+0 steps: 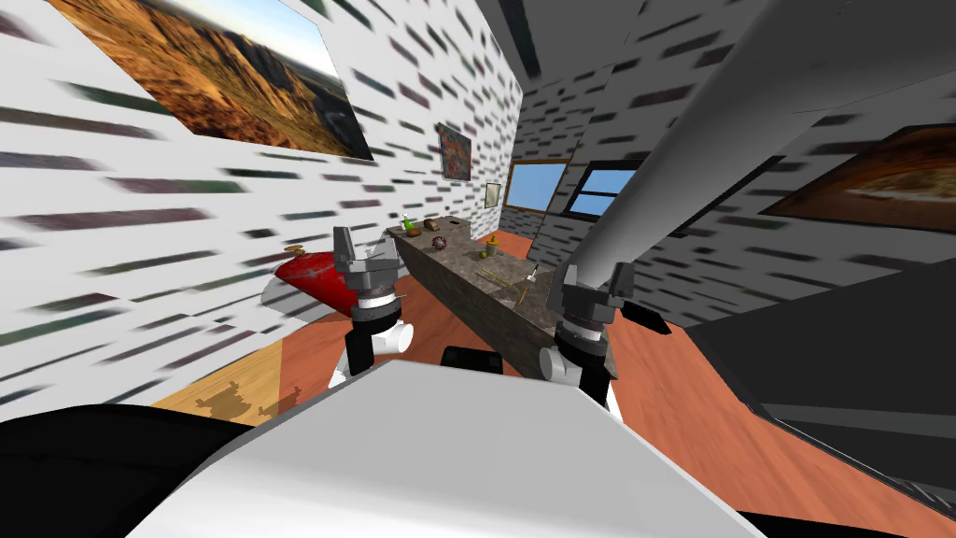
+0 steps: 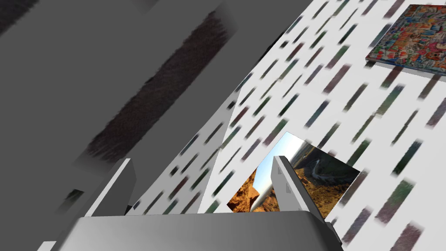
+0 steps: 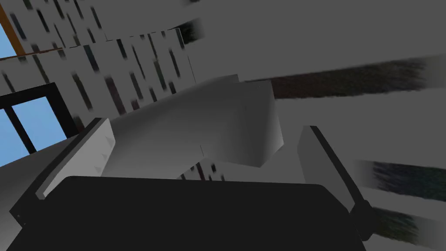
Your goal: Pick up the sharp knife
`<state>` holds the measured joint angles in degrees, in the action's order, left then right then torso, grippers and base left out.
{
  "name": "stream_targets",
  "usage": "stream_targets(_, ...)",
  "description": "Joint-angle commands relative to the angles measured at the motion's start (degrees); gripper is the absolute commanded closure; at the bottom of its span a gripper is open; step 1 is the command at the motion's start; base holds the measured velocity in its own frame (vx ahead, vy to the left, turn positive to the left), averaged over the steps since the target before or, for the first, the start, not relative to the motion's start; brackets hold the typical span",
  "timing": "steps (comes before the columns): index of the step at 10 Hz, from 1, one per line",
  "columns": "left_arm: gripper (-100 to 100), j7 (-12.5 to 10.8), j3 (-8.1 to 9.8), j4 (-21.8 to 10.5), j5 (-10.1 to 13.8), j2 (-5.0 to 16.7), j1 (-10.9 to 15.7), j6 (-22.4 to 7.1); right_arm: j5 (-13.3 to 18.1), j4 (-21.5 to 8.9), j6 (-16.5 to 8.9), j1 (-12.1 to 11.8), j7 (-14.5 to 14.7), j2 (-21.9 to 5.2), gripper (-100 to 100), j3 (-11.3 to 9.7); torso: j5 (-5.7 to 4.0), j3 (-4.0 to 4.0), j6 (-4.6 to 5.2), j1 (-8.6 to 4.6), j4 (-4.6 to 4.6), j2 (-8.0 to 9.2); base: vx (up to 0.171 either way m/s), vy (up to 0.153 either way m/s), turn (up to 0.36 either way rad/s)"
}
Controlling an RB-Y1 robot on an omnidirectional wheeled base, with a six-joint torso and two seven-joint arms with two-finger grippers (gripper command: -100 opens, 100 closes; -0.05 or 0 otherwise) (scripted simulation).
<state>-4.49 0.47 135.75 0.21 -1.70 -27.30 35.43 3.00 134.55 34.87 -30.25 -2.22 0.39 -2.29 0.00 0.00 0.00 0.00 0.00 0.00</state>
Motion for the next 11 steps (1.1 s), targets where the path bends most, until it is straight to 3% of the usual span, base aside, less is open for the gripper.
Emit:
stream_targets(1, 0, 0.00, 0.00, 0.00, 0.00, 0.00, 0.00, 0.00, 0.63, -0.56, -0.02, -0.04, 0.37, -2.24, -100, 0.10, 0.00, 0.00, 0.00, 0.00, 0.00, 0.00, 0.011, 0.015, -0.006)
stream_targets(4, 0, 0.00, 0.00, 0.00, 0.00, 0.00, 0.00, 0.00, 3.06, -2.63, -0.08, -0.19, 1.73, -7.49, -100, 0.59, 0.03, -0.08, 0.00, 0.17, -0.03, -0.14, 0.043, 0.050, -0.016)
stream_targets(5, 0, 0.00, 0.00, 0.00, 0.00, 0.00, -0.01, 0.00, 3.06, -2.63, -0.08, -0.19, 1.73, -7.85, -100, 0.59, 0.05, -0.12, 0.00, 0.22, -0.04, -0.20, 0.034, 0.040, -0.008)
stream_targets(11, 0, 0.00, 0.00, 0.00, 0.00, 0.00, 0.00, 0.00, 9.97, -8.12, -0.06, -0.71, 5.34, -18.31, -100, 2.14, 0.03, -0.11, 0.00, 0.14, -0.04, -0.18, 0.048, 0.051, -0.023)
